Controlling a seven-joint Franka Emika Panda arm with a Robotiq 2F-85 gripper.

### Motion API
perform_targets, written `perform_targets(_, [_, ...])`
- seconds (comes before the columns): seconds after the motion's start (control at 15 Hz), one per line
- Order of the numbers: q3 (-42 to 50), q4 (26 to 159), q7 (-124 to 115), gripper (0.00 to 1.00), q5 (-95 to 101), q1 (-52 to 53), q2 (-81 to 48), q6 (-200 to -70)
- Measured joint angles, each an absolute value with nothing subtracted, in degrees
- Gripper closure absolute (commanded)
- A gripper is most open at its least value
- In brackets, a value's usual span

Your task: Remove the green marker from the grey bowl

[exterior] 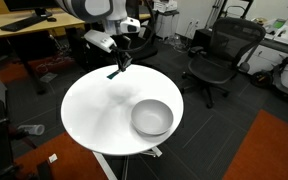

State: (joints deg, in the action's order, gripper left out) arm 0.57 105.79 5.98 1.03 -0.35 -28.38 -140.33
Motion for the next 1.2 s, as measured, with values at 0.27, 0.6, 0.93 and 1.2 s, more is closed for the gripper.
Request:
perform_targets(0.27, [0.6, 103.0, 6.0, 0.95, 0.9, -0.8, -33.7, -143.4])
perform_targets(0.6, [0.5, 98.6, 6.0, 0.95, 0.8, -1.5, -39.3, -143.6])
perform_targets(0.93, [0.5, 95.0, 6.0, 0.95, 0.8, -2.0, -43.8, -143.6])
perform_targets(1.2, [0.5, 93.2, 6.0, 0.50, 0.8, -2.0, -46.4, -143.6])
